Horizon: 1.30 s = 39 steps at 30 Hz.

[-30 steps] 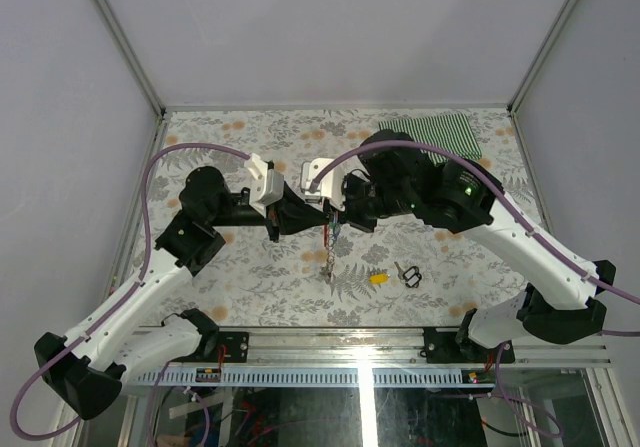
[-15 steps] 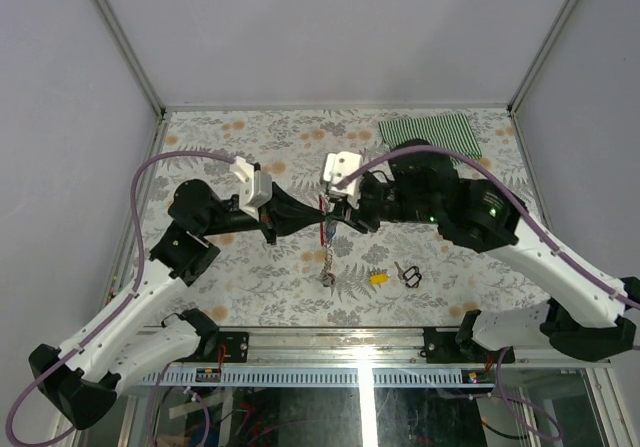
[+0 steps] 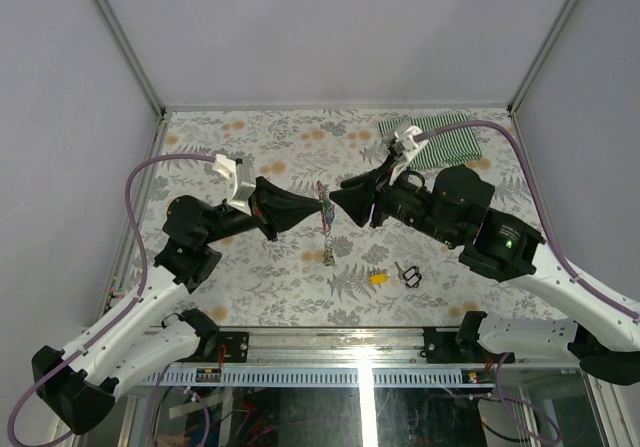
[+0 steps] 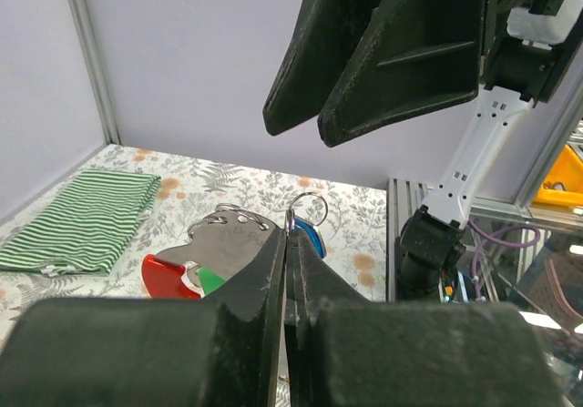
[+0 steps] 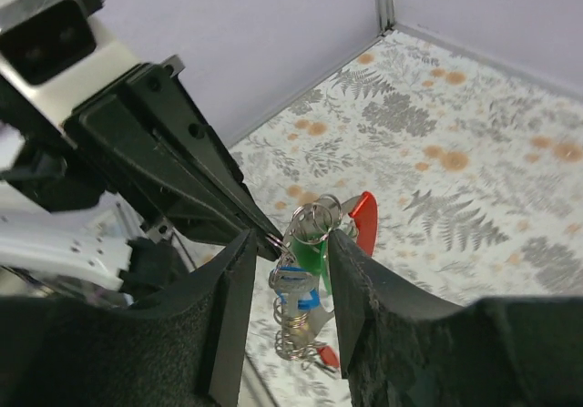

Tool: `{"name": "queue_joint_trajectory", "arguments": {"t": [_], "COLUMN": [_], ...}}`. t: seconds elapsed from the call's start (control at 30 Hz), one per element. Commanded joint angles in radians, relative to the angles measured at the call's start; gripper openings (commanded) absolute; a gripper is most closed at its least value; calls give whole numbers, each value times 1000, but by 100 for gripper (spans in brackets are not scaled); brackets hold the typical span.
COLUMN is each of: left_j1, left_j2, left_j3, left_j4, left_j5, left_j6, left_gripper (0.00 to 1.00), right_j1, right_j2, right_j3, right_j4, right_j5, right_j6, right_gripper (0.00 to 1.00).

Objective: Put the keys on the keyring

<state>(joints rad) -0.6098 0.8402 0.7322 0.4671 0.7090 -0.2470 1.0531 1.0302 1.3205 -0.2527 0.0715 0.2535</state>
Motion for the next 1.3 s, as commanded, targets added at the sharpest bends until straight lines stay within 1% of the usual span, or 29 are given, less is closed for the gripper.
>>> {"name": "queue_joint_trajectory", "arguments": {"t": [0.0, 0.07, 0.17, 0.33, 0.53, 0.63, 0.8, 0.97, 1.03, 1.27], "left_j1": [-5, -5, -6, -5, -5, -5, -5, -5, -5, -6], "left_j2": [-25, -25, -27, -26, -26, -24, -27, -28, -29, -33], "left_j3": [11, 15, 23, 26, 30, 29, 28, 28, 28, 26], "left_j4": [84, 70, 48, 37, 29, 32, 31, 29, 30, 34], "left_j5": [-64, -70, -78, -74, -72, -69, -67, -69, -69, -69], "left_j6": [4, 15, 30, 38, 46, 46, 47, 49, 49, 51], "left_gripper": [0, 0, 0, 0, 0, 0, 0, 0, 0, 0], "right_j1": [6, 5, 5, 5, 5, 5, 5, 5, 5, 5], "right_j2": [0, 22, 50, 64, 97, 93, 90, 90, 90, 88], "right_j3": [33, 62, 99, 109, 134, 121, 117, 112, 111, 102], "right_j4": [8, -59, -114, -111, -154, -142, -140, -140, -141, -171], "right_j5": [114, 116, 105, 77, 68, 64, 75, 76, 77, 115], "right_j6": [272, 300, 329, 344, 336, 339, 341, 342, 342, 358], "right_gripper": [44, 44, 43, 42, 39, 32, 14, 3, 0, 0]}}
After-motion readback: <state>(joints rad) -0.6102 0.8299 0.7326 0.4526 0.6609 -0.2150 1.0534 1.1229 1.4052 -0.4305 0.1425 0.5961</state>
